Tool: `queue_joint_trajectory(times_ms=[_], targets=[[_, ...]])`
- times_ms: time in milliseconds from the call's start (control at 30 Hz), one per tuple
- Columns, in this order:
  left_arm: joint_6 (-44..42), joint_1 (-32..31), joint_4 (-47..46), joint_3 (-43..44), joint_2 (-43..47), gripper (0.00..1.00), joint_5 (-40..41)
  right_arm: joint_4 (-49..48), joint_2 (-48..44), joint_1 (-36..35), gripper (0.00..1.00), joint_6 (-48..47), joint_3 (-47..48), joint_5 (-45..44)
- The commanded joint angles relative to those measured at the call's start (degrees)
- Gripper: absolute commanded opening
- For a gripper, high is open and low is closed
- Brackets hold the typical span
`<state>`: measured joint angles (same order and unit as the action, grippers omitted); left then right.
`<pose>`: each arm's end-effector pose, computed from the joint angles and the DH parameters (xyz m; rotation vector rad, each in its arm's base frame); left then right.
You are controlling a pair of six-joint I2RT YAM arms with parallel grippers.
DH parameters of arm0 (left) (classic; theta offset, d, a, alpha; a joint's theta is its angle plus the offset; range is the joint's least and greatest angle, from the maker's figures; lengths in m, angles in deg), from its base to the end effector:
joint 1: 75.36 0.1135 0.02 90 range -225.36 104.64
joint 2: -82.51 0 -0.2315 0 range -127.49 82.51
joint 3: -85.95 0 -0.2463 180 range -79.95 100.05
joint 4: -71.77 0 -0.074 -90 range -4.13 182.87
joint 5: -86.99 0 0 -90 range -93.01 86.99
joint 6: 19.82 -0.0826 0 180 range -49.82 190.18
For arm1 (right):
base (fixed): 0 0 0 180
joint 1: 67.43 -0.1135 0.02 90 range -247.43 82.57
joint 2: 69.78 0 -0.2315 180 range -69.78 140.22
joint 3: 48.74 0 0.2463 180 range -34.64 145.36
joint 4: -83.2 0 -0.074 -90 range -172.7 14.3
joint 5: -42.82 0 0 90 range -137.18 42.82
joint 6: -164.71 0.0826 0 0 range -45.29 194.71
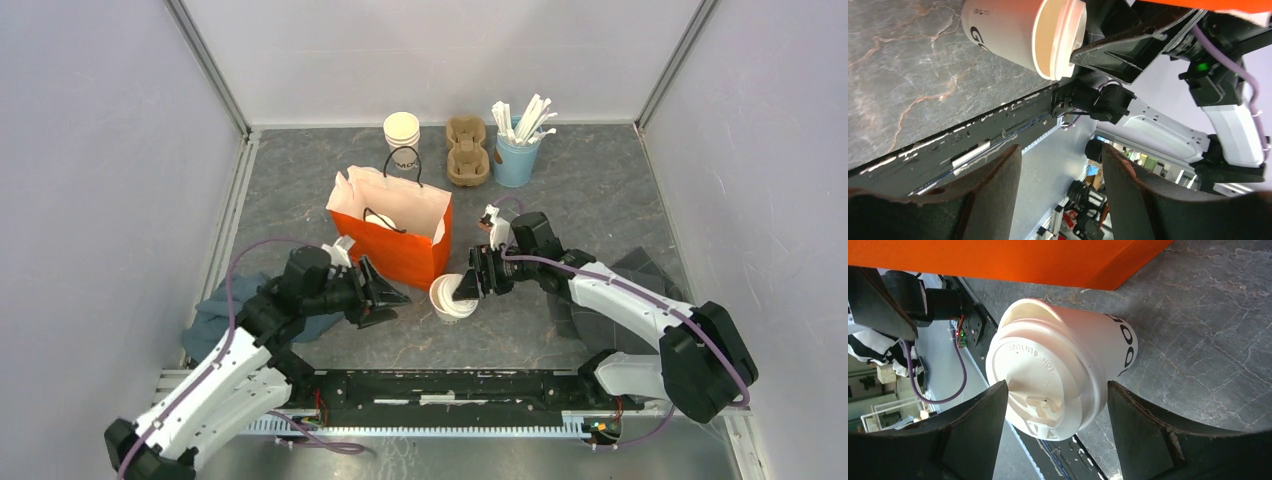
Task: Pack the takeout coffee
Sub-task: Close the cup lid on the coffee cup.
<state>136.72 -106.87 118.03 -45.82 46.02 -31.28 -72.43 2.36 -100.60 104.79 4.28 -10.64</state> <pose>0.1466 -0.1358 0.2181 -0.4349 2.4736 -1.3997 0.2104 0.1963 0.1566 -0.4188 2.4709 1.2566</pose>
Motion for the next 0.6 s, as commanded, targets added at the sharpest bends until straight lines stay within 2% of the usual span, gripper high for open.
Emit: queue_joint_trajectory(times_ms=[0, 133, 200, 267, 400, 567], targets=[[7.57, -9.30, -13.99, -2.34, -3.65, 0.65, 9.37, -3.48, -1.35, -0.81, 0.78, 2.30, -1.39, -1.50], [10.36, -21.56, -17.79, -1.80, -6.52, 0.60, 22.66, -3.08, -1.13, -3.80, 0.78, 2.72, -0.71, -2.01], [10.47, -24.70, -19.64, -2.03, -7.32, 0.62, 27.26, -3.07, -1.96, -4.18, 0.78, 4.04, -0.81, -3.88], [10.05, -25.03, -22.12, -3.15, -8.72, 0.68, 28.01, -2.84, -2.60, -4.17, 0.78, 5.11, -0.70, -5.92], [6.46, -25.22, -22.58, -2.77, -9.52, 0.73, 32.27, -2.58, -2.11, -4.18, 0.78, 4.88, -0.19, -6.46], [1.30, -25.27, -22.98, -3.89, -8.79, 0.74, 38.67, -0.35, -1.74, -4.09, 0.82, 2.97, 2.10, -8.59]])
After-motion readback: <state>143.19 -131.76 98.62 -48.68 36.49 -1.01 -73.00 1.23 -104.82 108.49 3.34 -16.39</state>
